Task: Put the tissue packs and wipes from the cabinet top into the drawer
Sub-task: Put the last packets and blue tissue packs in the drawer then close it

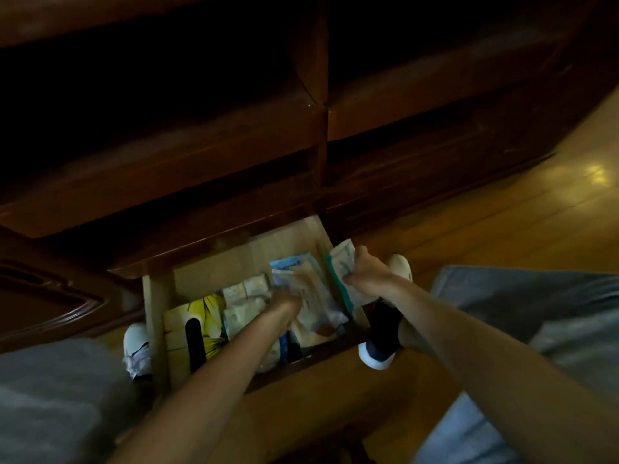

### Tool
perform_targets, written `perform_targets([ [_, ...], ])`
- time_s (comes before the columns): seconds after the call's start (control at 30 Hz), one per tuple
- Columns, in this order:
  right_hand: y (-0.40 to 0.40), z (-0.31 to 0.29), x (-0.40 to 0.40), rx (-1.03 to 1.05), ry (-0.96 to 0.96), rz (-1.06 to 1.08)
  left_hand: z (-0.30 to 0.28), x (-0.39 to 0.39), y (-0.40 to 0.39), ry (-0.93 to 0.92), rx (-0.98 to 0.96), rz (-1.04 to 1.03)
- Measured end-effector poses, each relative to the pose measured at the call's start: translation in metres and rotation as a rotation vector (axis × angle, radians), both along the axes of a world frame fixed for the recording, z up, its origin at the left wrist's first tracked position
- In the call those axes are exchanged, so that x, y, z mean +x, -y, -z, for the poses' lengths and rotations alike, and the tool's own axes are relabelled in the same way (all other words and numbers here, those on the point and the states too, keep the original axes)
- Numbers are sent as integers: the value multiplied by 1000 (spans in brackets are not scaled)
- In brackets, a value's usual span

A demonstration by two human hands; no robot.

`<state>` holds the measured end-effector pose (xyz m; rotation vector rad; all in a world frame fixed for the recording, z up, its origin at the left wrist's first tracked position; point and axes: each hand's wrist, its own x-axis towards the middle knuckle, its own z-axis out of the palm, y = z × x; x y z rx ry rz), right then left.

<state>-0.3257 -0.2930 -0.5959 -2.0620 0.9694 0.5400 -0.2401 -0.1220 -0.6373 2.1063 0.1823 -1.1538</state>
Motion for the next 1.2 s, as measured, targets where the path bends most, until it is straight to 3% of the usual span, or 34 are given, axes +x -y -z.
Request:
perform_targets([
  [0.13,-4,8,4,-18,-49,-3,16,0,17,2,72,183],
  [0.37,-9,6,12,-51,-61,-15,30,2,27,26,173,251],
  [0.57,-15,6,20,-134,-24,-64,35,3,21,26,26,114],
  [0.77,-30,5,24,-162,150,-55,36,1,5,-180,-66,-127],
  [0.97,-47,13,31,-211,114,-297,42,12,-12,-206,-173,-238],
  [1.07,-58,26,33,-165,75,-445,38,6,-11,-104,-188,-112],
  [1.1,-62,30,32,-224,32,-522,35,3,-11,-72,-183,-61],
  [1.2,-77,43,28,-700,-81,-878,27,1,-17,-109,-178,-7],
])
